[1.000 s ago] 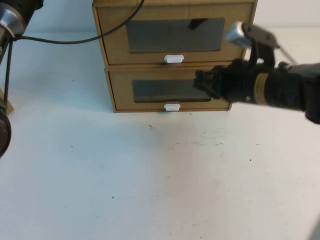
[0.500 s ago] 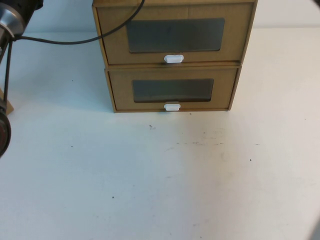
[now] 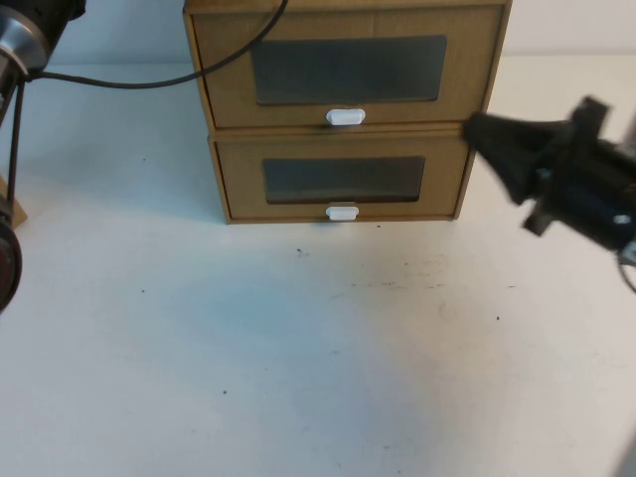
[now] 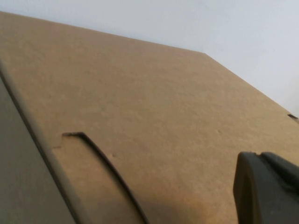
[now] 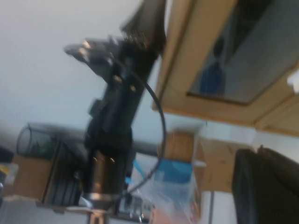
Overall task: Open the shoe box
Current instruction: 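Pull the top drawer of the cardboard box fully open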
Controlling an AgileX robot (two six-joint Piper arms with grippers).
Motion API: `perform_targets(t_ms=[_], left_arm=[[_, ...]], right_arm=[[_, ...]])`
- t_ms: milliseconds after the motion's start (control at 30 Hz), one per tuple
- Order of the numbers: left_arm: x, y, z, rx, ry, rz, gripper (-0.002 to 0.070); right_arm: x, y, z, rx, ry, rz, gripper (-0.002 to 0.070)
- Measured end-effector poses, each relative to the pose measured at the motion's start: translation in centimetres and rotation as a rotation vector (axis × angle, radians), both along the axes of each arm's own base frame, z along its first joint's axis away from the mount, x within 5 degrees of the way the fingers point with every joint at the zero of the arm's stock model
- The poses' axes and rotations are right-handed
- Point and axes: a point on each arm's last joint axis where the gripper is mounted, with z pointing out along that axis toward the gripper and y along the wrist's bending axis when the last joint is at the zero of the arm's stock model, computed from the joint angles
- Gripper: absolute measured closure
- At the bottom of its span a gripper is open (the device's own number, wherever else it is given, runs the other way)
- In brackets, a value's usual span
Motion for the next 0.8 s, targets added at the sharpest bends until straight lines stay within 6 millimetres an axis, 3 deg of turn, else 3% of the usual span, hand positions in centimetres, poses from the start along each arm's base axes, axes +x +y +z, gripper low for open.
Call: perform_targets(t_ms=[100,367,533,800], left_arm=[[0.0,0.0,0.0,0.001,-0.001,0.0,0.0685],[0.0,0.0,0.0,0.013,-0.01,-0.006,0.0685],[0.0,0.0,0.0,0.02,-0.015,-0.009,0.0685],[0.0,0.0,0.0,0.027,-0.021,-0.011,0.0685]], right_arm=[[1.4,2.4,-1.1,-0.019,0.006,0.052,0.0661],[5.4,6.4,-4.1,0.014,0.072,0.103,0.0421],[7.0,8.1,-4.5,-0.009,0.088,0.094,0.041],[8.8,8.7,-3.7,-0.067,0.09,0.038,0.0426]])
